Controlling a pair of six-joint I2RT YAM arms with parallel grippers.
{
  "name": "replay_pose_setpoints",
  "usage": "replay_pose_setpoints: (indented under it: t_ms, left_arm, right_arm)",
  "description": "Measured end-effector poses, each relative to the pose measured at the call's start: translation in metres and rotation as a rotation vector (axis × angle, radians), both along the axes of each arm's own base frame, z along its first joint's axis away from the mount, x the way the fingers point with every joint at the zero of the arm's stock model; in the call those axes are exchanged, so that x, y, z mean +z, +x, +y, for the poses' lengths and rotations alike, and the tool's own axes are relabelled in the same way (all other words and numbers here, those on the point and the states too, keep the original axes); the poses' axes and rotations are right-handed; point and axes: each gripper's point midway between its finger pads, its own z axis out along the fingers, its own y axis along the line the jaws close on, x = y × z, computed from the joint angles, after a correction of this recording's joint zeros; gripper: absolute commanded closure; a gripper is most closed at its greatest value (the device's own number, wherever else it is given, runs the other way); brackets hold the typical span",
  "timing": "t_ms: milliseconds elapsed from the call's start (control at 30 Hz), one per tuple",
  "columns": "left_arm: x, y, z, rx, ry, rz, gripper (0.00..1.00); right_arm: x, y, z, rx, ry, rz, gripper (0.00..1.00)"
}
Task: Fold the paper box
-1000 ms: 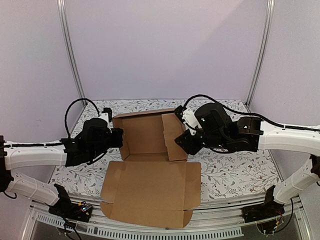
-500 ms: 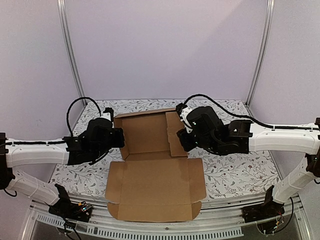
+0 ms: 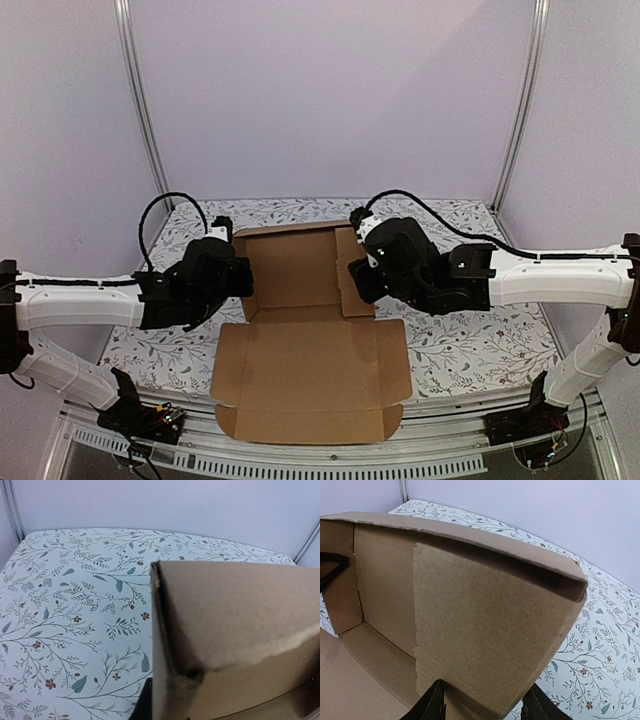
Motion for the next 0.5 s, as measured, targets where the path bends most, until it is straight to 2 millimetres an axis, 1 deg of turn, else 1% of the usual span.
replay_pose_setpoints:
  t_ms: [133,233,400,500]
  left_arm:
    - [-0.001,0.000,0.001,0.006,0.005,-0.001,1.00]
    - [-0.001,0.000,0.001,0.004,0.009,-0.002,1.00]
    - [-0.001,-0.001,-0.001,-0.009,0.026,-0.001,1.00]
    - [-0.001,-0.002,-0.001,-0.013,0.030,-0.002,1.00]
  right_arm:
    - [0.001,0.001,0.001,-0.004,0.012,-0.003,0.49]
    - [-0.001,0.000,0.000,-0.007,0.018,0.000,0.49]
    - [-0.010,-0.004,-0.009,-0.011,0.015,0.009,0.47]
    - [-0.012,-0.008,-0.014,-0.009,0.023,0.008,0.45]
